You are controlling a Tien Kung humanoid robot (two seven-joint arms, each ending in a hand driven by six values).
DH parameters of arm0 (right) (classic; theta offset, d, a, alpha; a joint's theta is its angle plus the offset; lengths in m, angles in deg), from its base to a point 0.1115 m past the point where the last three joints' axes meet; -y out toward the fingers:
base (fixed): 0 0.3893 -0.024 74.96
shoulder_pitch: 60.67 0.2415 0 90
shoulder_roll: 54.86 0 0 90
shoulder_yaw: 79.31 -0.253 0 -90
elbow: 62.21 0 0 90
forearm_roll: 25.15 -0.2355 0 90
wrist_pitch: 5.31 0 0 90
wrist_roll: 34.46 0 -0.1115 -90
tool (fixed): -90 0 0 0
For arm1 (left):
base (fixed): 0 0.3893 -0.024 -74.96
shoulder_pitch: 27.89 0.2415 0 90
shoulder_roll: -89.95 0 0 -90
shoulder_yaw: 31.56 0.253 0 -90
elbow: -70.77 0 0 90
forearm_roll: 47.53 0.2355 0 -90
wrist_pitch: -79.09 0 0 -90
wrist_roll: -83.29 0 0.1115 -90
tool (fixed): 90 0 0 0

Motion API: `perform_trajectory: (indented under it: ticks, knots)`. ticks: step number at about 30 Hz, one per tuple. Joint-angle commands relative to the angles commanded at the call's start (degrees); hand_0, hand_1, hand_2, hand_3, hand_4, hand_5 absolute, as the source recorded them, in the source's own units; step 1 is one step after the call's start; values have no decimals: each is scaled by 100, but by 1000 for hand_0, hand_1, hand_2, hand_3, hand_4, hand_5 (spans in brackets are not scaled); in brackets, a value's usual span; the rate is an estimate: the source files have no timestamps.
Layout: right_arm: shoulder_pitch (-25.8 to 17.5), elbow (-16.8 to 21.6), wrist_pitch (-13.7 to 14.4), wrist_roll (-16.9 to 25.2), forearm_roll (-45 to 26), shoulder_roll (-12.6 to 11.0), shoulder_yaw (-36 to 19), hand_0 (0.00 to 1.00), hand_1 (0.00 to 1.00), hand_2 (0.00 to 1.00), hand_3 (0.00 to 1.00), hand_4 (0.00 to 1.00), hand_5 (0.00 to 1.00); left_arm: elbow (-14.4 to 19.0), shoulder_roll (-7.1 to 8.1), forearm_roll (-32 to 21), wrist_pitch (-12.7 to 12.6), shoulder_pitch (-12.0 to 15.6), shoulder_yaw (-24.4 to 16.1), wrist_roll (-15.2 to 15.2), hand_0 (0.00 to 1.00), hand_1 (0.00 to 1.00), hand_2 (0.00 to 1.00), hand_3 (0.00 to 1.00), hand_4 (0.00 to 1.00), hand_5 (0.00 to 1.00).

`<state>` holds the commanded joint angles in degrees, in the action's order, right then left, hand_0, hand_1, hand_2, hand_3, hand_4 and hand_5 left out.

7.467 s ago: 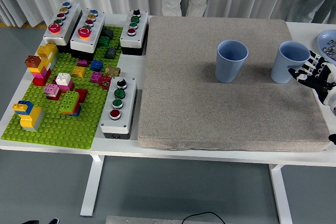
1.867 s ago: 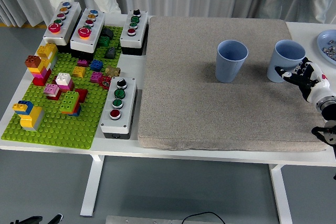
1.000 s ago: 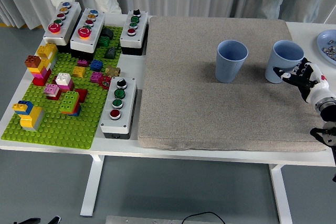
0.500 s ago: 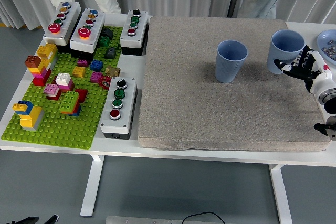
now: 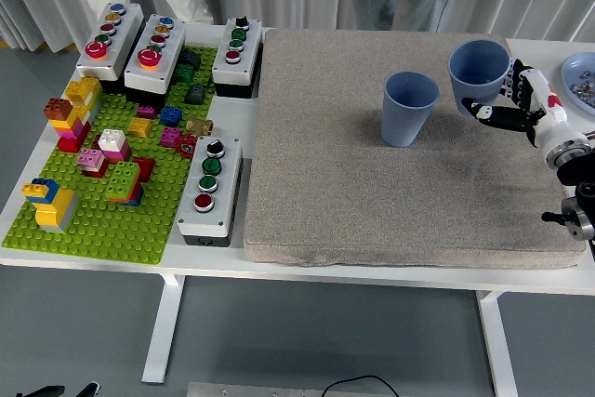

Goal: Pick cup pour cup place

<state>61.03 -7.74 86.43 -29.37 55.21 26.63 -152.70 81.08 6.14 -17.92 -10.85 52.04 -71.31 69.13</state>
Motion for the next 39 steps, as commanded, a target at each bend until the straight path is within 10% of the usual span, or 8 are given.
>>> perform_trajectory:
  ticks: [39]
  knots:
    - [256,91,623,479,2044,-68,362,830,736,674,714,723,88,0,-1,86,-4,-42,-70,-8,766,806,830,665,527,906]
